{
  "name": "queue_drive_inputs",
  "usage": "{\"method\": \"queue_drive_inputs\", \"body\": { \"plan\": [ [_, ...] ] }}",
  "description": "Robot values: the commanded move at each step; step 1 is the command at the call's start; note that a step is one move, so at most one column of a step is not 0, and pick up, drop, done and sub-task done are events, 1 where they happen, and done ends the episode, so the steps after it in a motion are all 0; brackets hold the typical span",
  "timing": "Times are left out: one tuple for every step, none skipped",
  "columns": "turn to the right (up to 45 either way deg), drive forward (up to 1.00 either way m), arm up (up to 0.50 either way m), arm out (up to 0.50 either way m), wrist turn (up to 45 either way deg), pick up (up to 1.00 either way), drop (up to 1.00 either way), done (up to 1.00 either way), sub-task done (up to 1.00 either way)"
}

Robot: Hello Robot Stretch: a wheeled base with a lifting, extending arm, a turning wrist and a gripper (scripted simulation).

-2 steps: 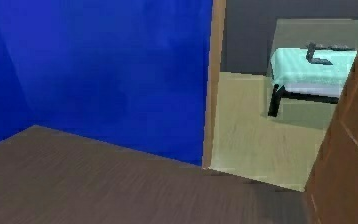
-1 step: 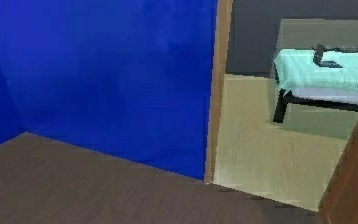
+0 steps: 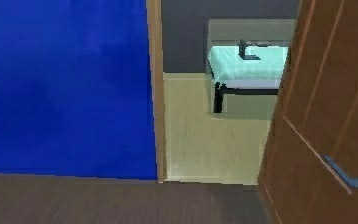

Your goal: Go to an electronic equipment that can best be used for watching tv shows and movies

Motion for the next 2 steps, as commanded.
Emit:
{"method": "queue_drive_inputs", "body": {
  "plan": [
    [3.0, 0.00, 0.00, 0.00, 0.0, 0.00, 0.00, 0.00, 0.00],
    [0.0, 0.90, 0.00, 0.00, 0.0, 0.00, 0.00, 0.00, 0.00]
  ]
}}
